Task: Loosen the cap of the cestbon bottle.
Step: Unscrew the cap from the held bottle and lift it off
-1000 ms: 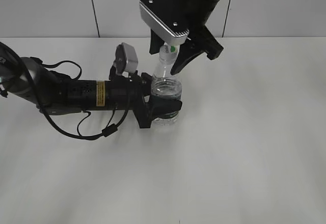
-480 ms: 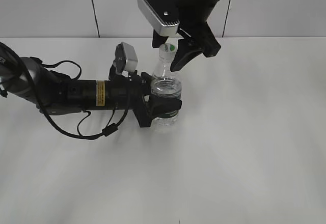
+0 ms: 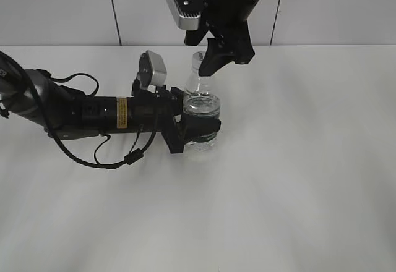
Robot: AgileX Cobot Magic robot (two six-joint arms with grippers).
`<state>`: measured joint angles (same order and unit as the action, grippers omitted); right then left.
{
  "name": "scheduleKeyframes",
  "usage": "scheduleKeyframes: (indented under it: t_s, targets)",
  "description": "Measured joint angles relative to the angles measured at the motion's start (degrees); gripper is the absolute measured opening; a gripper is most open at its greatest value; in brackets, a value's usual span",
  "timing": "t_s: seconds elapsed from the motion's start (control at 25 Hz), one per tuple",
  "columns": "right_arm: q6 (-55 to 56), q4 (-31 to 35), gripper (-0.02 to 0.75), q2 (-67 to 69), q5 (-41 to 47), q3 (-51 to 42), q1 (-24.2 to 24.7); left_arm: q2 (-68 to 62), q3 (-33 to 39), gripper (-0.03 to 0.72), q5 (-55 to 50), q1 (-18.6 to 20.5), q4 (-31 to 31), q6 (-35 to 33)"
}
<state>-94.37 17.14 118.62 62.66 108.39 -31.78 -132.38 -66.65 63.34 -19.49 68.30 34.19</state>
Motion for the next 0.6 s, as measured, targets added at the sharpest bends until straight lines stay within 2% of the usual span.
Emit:
scheduleKeyframes:
  t_s: [0.44, 0.6]
  targets:
    - [13.5, 0.1, 0.506, -3.0, 2.4, 0.0, 0.0, 0.0, 0.0, 0.414, -0.4, 0.1, -0.1, 0.3]
    - [23.1, 0.1, 0.505, -3.7, 3.5, 0.0, 0.0, 0.0, 0.0, 0.414, -2.5, 0.1, -0.1, 0.3]
